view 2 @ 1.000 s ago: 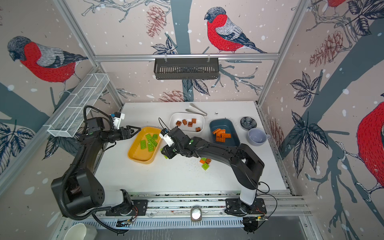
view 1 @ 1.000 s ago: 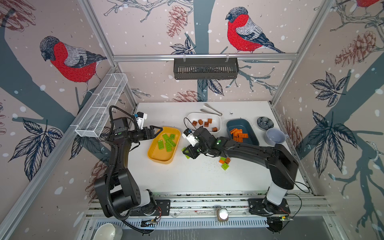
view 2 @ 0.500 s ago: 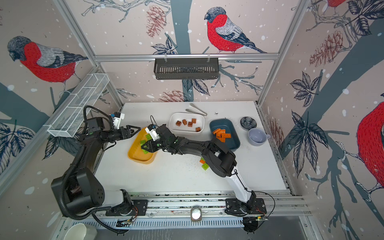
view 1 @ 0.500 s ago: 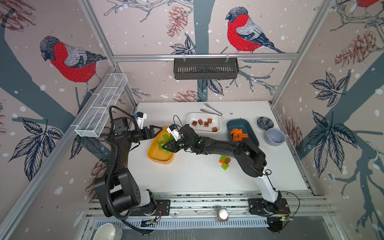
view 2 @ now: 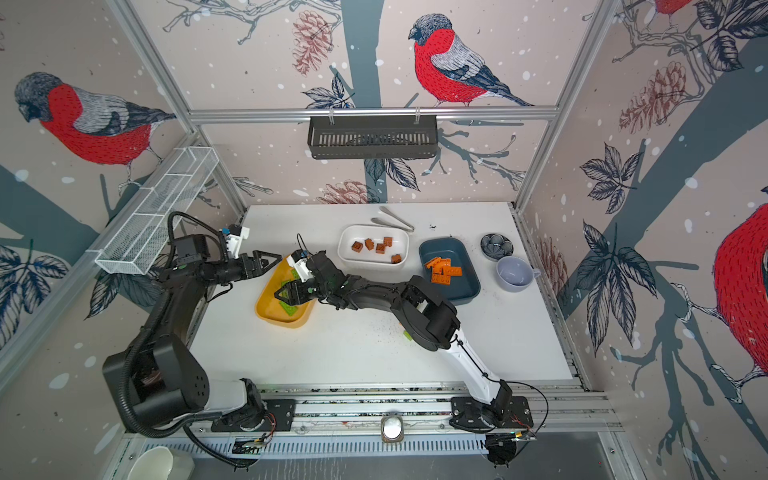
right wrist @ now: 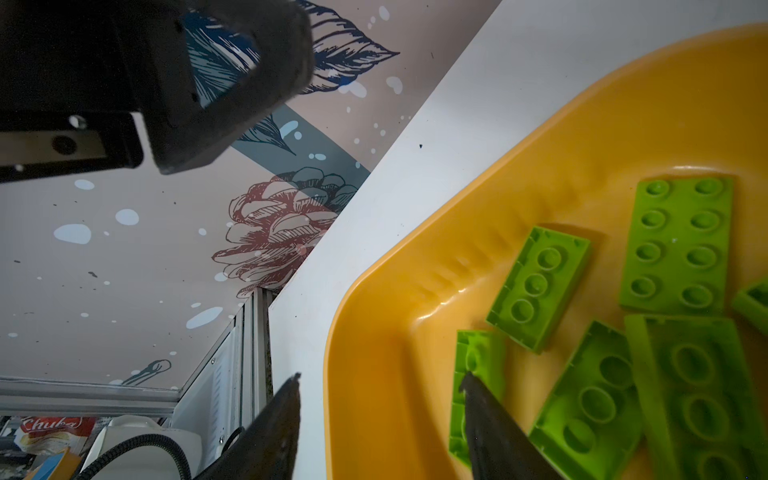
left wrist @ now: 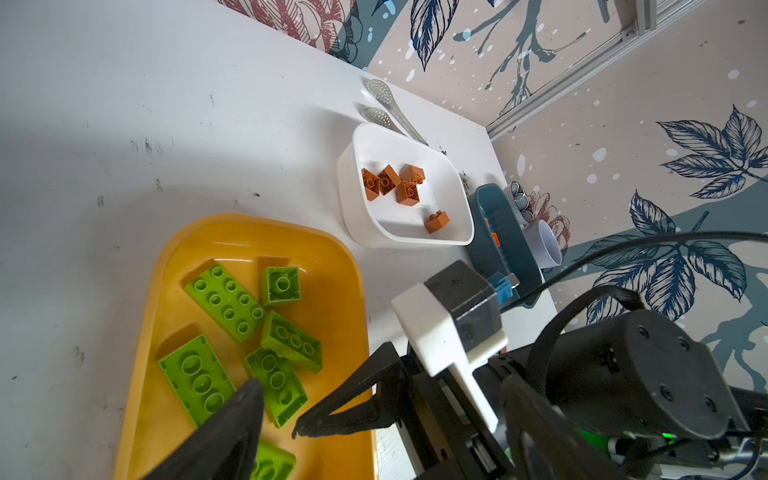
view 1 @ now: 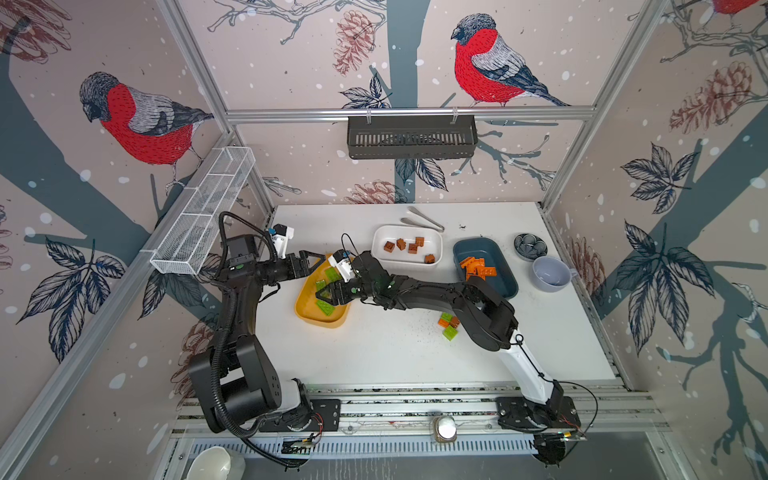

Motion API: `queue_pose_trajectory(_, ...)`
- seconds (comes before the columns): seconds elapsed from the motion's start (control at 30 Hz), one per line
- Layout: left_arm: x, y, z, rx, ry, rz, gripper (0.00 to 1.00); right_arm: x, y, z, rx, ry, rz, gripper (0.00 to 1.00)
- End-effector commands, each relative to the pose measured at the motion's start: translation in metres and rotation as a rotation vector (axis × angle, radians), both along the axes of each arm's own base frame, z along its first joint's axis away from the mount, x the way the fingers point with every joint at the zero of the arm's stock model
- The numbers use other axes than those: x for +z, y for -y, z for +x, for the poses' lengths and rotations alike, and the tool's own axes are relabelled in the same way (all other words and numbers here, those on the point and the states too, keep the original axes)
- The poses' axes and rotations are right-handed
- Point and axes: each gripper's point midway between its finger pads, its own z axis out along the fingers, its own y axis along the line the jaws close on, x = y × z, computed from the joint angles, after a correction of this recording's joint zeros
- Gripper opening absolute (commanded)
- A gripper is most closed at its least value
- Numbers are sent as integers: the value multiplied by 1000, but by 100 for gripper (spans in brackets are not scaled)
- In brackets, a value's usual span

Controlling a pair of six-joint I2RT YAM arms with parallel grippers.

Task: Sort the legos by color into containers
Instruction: 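Carry the lime-green 2x4 brick into the yellow tub and release it, then move the right gripper to a lime-green brick beside the teal tub and close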

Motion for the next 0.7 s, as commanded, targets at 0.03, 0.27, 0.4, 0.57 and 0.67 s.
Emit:
queue_pose_trajectory(0.03,2,1,1,-14,20,1,89,30,17,7,-16,40,41,63)
queue_pose_trajectory(0.27,3,1,1,-19,19,-9,89,41,96,8,-73,124,-90,69)
queue_pose_trajectory(0.4,3,2,0,-24,22,-17,89,29,151,-1,-96,179,-257,74)
queue_pose_trajectory(0.57,2,4,-2,-23,19,-21,89,18,219,-9,-159,199,-451,77)
queue_pose_trajectory(0.67,3,4,-4,-21,23,-24,89,12,264,-12,-252,170,-564,79)
